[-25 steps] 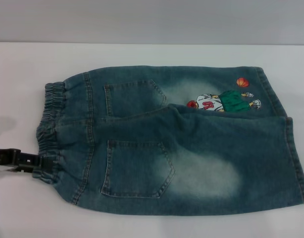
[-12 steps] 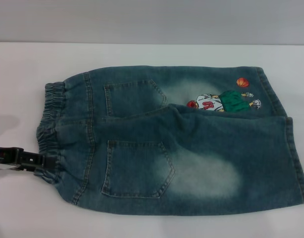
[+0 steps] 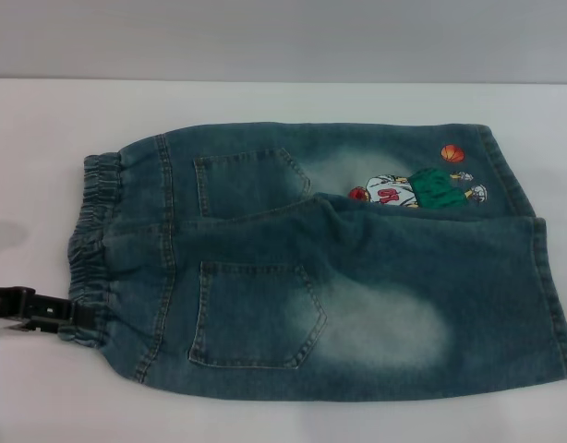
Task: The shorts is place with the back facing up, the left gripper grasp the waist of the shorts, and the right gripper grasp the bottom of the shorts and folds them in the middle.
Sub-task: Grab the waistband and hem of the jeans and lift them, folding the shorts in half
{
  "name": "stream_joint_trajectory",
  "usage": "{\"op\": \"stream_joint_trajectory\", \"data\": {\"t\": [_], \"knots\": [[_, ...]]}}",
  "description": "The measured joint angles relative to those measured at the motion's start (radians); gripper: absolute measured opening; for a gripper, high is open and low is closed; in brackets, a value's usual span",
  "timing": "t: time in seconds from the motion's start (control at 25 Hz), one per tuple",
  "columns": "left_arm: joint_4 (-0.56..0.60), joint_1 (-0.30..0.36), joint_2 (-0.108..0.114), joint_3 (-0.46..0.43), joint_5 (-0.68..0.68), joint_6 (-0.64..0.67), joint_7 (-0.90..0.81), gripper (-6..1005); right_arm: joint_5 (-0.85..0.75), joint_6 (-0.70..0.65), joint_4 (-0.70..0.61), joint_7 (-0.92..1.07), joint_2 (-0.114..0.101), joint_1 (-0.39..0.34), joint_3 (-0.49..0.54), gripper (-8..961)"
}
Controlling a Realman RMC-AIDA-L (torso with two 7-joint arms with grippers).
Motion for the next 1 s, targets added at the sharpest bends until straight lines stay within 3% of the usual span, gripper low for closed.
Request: {"op": "stream_joint_trajectory", "data": {"t": [1.0], "knots": [[0.002, -0.017, -0.012, -0.009, 0.012, -0.018, -0.001, 710, 0.005, 0.003, 0.002, -0.003, 0.000, 0.001, 0.002, 470]]}}
